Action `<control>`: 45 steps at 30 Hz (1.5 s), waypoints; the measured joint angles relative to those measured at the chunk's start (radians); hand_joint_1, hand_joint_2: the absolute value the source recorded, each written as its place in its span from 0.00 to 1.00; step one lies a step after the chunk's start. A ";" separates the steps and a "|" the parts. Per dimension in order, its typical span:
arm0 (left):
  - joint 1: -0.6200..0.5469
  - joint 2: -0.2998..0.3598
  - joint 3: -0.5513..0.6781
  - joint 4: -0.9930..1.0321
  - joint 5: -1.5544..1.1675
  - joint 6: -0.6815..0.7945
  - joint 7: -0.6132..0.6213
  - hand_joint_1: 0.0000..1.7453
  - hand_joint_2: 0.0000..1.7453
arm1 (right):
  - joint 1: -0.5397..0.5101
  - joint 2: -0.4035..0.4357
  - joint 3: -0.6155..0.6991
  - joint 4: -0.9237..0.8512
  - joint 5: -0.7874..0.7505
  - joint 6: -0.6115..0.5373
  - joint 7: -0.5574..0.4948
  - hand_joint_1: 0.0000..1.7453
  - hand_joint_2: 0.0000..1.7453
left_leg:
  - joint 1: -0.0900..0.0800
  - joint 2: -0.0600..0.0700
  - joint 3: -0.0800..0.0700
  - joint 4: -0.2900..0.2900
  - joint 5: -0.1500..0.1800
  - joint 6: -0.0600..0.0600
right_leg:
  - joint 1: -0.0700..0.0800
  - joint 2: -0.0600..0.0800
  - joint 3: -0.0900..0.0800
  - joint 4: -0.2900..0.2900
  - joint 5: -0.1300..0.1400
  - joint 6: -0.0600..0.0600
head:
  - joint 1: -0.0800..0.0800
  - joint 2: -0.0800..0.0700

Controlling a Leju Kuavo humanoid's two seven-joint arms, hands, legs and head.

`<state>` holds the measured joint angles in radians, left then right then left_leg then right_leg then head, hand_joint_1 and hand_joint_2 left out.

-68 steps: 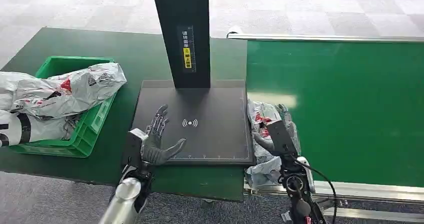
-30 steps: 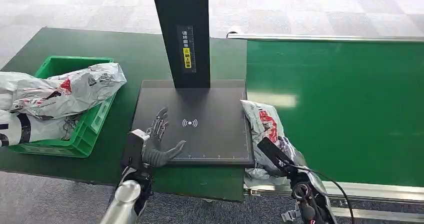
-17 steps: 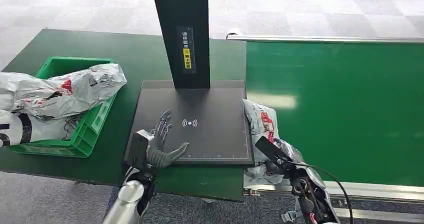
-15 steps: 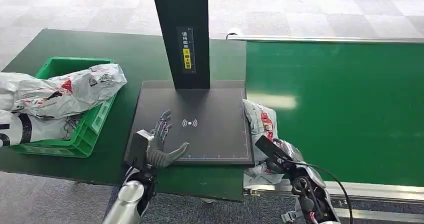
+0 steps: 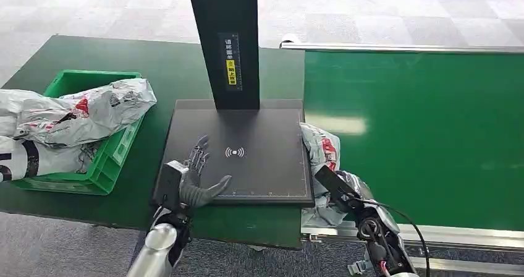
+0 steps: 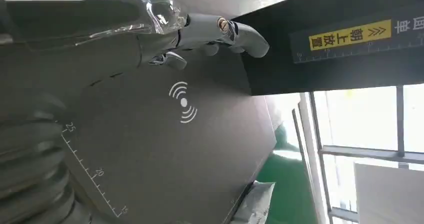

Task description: Moved the parcel from conveyor to table for the left to box.

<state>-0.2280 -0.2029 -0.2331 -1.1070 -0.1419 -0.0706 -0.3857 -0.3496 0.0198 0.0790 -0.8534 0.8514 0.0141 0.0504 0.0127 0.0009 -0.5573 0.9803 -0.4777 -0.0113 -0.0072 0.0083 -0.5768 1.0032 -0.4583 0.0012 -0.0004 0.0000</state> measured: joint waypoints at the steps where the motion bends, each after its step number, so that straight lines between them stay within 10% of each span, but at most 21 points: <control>1: 0.000 0.000 0.000 0.000 0.000 0.000 0.000 0.00 1.00 | 0.000 0.001 0.000 0.000 -0.005 -0.006 -0.006 1.00 1.00 | 0.000 0.000 0.000 0.000 0.000 0.000 | 0.000 0.000 0.000 0.000 0.000 0.000 | 0.000 0.000; 10: 0.017 0.000 0.005 -0.011 -0.003 0.008 -0.005 0.00 1.00 | 0.034 0.010 -0.024 -0.037 -0.164 -0.102 -0.167 1.00 1.00 | 0.000 0.000 -0.004 0.000 0.000 0.000 | 0.000 0.000 -0.004 0.000 0.000 0.000 | 0.000 0.000; 23: 0.024 0.000 0.016 -0.023 -0.001 0.010 -0.040 0.00 1.00 | 0.133 0.084 -0.129 -0.387 -0.579 -0.432 -0.657 1.00 1.00 | 0.000 -0.001 -0.008 0.000 0.000 0.000 | 0.000 0.000 -0.008 0.000 0.000 0.000 | 0.000 0.000; 45: 0.024 0.000 0.017 -0.024 0.004 0.041 -0.066 0.00 1.00 | 0.202 0.123 -0.152 -0.604 -0.721 -0.548 -0.744 1.00 1.00 | 0.000 0.000 -0.009 0.000 0.000 0.000 | 0.000 0.000 -0.009 0.000 0.000 0.000 | 0.000 0.000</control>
<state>-0.2038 -0.2026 -0.2159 -1.1307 -0.1377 -0.0299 -0.4520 -0.1481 0.1427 -0.0733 -1.4572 0.1304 -0.5341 -0.6939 0.0126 0.0004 -0.5665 0.9803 -0.4777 -0.0112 -0.0072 0.0080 -0.5856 1.0034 -0.4583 0.0012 -0.0004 0.0000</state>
